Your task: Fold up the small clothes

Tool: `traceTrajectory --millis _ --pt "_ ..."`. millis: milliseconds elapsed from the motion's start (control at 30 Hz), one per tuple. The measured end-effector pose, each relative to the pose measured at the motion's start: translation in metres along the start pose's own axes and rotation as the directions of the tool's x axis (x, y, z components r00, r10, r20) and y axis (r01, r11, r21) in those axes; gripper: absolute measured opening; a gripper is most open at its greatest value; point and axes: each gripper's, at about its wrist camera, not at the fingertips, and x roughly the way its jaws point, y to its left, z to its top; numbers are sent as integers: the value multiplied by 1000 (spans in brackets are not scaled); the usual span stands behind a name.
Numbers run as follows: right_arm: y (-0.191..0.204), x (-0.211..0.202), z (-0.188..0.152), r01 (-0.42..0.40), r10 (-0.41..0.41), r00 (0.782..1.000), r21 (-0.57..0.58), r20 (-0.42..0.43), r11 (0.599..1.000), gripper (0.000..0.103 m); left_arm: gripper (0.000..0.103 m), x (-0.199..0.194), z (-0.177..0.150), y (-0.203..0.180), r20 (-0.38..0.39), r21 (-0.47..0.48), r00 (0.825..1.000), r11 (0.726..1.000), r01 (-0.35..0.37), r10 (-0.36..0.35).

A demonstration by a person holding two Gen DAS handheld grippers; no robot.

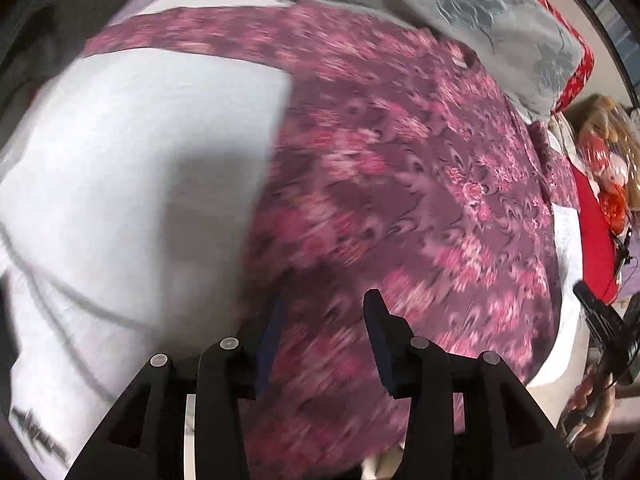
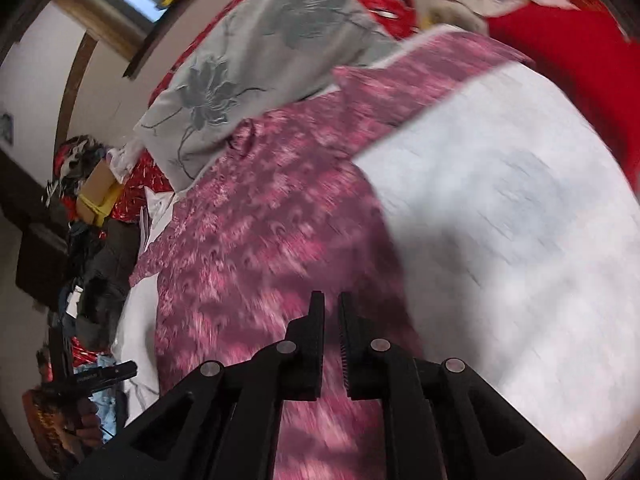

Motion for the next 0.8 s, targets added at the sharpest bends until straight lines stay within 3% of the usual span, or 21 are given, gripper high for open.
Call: traceTrajectory --millis 67,133,167,267,333,367,400,533,633,700,800 --pt "3 27 1 25 -26 999 -5 -33 1000 10 41 28 7 -11 -24 6 999 1000 -25 25" --pt "-5 57 -5 94 -94 987 -1 -130 996 6 41 54 9 -20 -61 25 994 996 -85 86" --pt "-7 61 -6 90 -88 987 5 -136 996 4 41 57 8 -24 -46 37 994 995 -98 99" --pt "-20 35 17 23 -20 997 47 -72 999 9 46 59 9 -35 -17 86 996 993 -83 85" --pt "-45 10 45 16 -21 999 126 35 992 11 47 59 11 -39 -23 104 998 993 -60 63" --pt "-66 -4 64 14 -33 995 196 98 980 23 47 59 12 -41 -28 109 999 993 -44 47" --pt "-92 -17 82 15 -60 986 274 156 962 37 47 57 11 -41 -30 110 999 993 -36 40" --pt "-181 -39 136 30 -195 944 518 267 855 39 47 57 17 -43 -43 99 999 995 5 0" --pt "-235 -28 165 -36 -214 929 651 302 759 39 47 53 30 -34 -57 78 998 997 15 -11" --pt "-258 -6 181 -82 -203 929 708 308 701 41 47 54 40 -29 -66 62 998 998 9 -5" --pt "-272 28 199 -82 -181 947 743 266 665 41 47 54 60 -29 -54 47 999 999 6 -4"
